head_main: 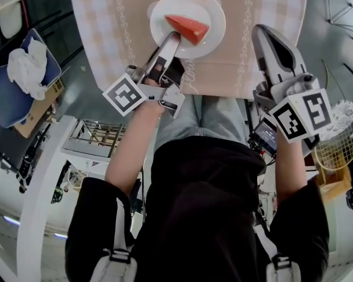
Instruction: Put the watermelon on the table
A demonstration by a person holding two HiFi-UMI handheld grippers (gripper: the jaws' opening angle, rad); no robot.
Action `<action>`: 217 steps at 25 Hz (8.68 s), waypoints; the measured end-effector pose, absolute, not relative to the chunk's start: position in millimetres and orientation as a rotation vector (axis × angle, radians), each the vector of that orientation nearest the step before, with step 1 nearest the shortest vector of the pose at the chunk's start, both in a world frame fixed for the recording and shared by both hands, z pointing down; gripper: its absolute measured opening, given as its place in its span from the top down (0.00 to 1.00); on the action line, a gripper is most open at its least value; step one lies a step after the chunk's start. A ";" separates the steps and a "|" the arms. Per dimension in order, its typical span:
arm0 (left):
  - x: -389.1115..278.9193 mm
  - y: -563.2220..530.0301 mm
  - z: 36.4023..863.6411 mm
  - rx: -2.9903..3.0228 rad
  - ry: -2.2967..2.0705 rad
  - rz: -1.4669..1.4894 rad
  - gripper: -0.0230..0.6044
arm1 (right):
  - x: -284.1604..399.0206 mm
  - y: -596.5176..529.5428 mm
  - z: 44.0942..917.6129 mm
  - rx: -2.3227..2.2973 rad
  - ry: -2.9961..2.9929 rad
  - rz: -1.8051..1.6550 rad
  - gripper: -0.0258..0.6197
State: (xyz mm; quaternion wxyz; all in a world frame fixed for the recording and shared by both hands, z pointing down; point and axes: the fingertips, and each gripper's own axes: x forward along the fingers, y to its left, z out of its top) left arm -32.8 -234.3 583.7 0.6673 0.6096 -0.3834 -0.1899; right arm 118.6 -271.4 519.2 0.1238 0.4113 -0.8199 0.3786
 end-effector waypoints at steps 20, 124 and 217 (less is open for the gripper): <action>-47.7 -232.4 634.3 1.291 -0.888 -0.452 0.92 | 112.6 -270.5 538.0 1.177 -2.356 1.149 0.94; -132.6 -201.7 312.3 2.282 -1.613 0.493 0.94 | 12.2 -181.9 292.8 1.309 -2.626 0.703 0.94; -34.2 125.2 255.2 2.385 -1.740 0.424 0.94 | 107.9 125.9 255.2 1.268 -2.781 0.549 0.94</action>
